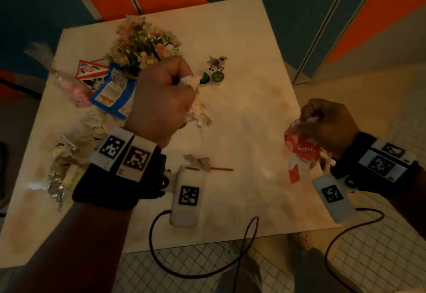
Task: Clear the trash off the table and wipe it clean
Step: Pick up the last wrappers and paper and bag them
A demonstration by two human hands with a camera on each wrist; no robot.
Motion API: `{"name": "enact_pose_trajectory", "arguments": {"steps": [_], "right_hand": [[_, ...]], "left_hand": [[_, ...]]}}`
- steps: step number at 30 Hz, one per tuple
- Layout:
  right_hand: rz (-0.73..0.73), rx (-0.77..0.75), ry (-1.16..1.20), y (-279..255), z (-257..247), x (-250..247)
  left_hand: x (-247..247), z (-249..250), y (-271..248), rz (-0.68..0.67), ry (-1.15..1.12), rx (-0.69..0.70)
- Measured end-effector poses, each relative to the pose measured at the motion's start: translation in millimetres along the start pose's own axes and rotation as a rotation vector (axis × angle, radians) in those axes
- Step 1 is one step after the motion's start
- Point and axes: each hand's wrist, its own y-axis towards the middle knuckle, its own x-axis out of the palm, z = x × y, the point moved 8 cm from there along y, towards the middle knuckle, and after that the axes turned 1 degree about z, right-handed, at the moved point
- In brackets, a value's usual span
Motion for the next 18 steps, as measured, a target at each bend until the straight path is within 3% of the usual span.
{"name": "enact_pose_trajectory", "arguments": {"steps": [4, 10, 18], "right_hand": [[0.104, 0.097, 0.189, -7.5, 33.9, -57.6], [0.154, 0.26, 0.265, -16.1, 107.4, -128.6], [0.157, 0.443, 0.314, -14.1, 228.6, -187.1]], "left_hand": [[65.7, 21.8, 7.9, -0.131, -0.13, -0.01], [190.1, 21.5, 10.4, -0.246, -0.166, -0.107], [372.3, -51.7, 18.4, -0.261, 0.013, -0.279]]}}
